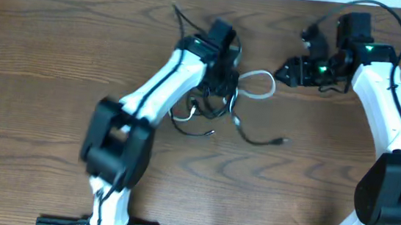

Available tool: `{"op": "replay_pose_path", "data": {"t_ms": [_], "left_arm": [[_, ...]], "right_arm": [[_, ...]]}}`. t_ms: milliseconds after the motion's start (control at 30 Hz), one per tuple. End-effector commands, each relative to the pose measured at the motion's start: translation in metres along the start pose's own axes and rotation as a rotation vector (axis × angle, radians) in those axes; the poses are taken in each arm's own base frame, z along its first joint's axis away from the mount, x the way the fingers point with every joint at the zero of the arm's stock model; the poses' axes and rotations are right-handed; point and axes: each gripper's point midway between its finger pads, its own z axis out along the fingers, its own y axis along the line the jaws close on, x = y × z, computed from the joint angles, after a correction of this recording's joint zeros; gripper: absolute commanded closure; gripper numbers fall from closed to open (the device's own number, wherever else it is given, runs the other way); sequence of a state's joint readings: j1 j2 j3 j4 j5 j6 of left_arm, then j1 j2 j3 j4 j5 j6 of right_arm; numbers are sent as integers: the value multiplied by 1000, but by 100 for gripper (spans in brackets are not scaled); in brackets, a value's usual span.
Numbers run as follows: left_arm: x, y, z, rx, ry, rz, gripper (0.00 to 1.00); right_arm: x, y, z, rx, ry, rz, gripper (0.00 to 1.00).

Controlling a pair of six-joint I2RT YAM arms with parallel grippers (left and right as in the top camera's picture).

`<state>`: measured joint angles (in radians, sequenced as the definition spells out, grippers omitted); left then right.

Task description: Untangle cables

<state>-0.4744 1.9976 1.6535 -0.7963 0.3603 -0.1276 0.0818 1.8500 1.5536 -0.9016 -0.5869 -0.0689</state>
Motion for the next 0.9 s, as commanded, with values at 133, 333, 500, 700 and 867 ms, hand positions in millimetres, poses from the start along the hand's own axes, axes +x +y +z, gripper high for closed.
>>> {"op": "replay_pose_path", "data": {"t_ms": [133,333,500,700,867], "left_arm": [[-35,-39,-106,53,-263,46,93],[-34,-38,-106,48,-258,34,93],[-32,-21,-99,-36,-244,8,93],[-34,-16,-100,-39,-253,-35,93],[-36,-18,-100,-26,-260,-58,93]], "right_arm": [[-9,51,11,-159,-28,-84,36],[-12,74,16,-223,-40,-122,37],[-17,75,13,-246,-60,-125,39],[-21,80,6,-307,-79,-124,40],[-28,84,12,-278,-92,-81,46]]}}
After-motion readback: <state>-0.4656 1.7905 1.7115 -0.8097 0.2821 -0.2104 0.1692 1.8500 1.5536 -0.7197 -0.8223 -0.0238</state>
